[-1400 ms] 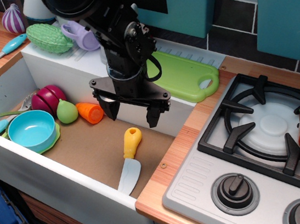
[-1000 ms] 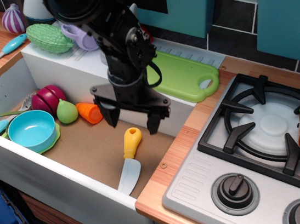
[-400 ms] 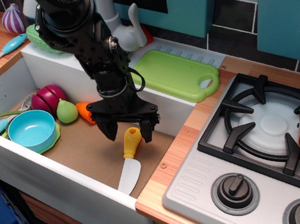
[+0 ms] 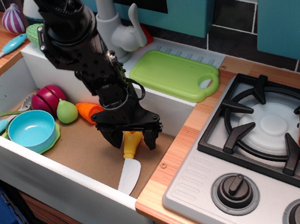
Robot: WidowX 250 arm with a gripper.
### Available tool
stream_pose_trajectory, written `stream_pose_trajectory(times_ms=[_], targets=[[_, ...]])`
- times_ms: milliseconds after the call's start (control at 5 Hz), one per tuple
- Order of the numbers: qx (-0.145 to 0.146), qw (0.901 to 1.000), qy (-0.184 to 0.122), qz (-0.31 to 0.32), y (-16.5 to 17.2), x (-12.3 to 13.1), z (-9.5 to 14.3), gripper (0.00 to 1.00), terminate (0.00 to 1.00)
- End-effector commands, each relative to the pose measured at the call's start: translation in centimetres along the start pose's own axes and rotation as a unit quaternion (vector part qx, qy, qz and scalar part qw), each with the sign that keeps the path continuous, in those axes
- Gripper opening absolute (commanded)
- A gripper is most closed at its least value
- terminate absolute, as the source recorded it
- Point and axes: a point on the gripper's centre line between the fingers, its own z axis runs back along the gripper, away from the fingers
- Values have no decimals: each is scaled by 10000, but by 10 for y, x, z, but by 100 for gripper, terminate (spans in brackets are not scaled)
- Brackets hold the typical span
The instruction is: Put knife on cutting board
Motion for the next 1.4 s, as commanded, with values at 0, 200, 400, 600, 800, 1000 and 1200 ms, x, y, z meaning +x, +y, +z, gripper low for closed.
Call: stream_pose_trajectory(times_ms=[0,200,400,600,800,1000,1200], targets=[[26,9998,-171,127,6,3,-3,0,0],[36,9998,-147,133,5,1,-1,0,0],[225,9996,-163,91,6,11,18,0,0],[543,9981,-302,1,12,28,42,0,0],[724,9966,-384,-112,11,44,65,0,0],[978,9924,-745,-43,9,43,80,0,0],[969,9914,-877,-39,4,46,87,0,0]])
